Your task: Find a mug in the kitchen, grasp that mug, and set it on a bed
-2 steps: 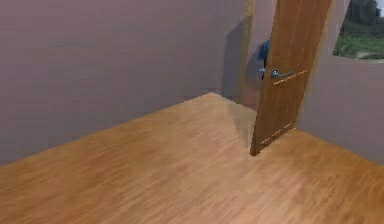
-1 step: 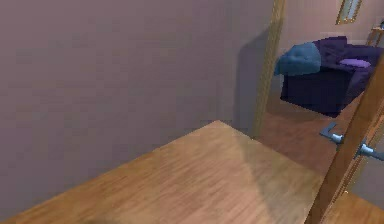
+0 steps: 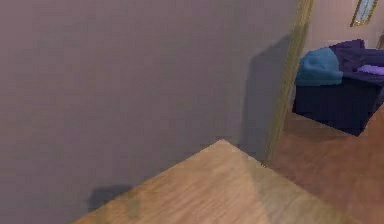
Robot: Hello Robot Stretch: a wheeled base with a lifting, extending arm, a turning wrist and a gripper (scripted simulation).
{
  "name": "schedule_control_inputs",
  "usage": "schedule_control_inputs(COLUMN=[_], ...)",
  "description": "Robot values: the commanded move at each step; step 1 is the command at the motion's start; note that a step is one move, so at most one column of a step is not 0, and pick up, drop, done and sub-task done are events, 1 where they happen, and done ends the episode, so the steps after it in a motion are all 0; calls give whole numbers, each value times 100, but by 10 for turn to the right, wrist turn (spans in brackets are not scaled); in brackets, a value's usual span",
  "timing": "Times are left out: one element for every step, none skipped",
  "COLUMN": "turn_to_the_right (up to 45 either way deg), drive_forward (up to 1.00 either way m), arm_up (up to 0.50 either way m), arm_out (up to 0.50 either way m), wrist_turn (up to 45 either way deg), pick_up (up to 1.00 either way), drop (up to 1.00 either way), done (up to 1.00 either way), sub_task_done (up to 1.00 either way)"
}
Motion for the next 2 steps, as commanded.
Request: schedule_control_inputs(turn_to_the_right=[180, 0], drive_forward=[0, 100], arm_up=[0, 0], arm_out=[0, 0], wrist_turn=[0, 0], pick_up=[0, 0], drop=[0, 0], done=[0, 0], sub_task_done=[0, 0])
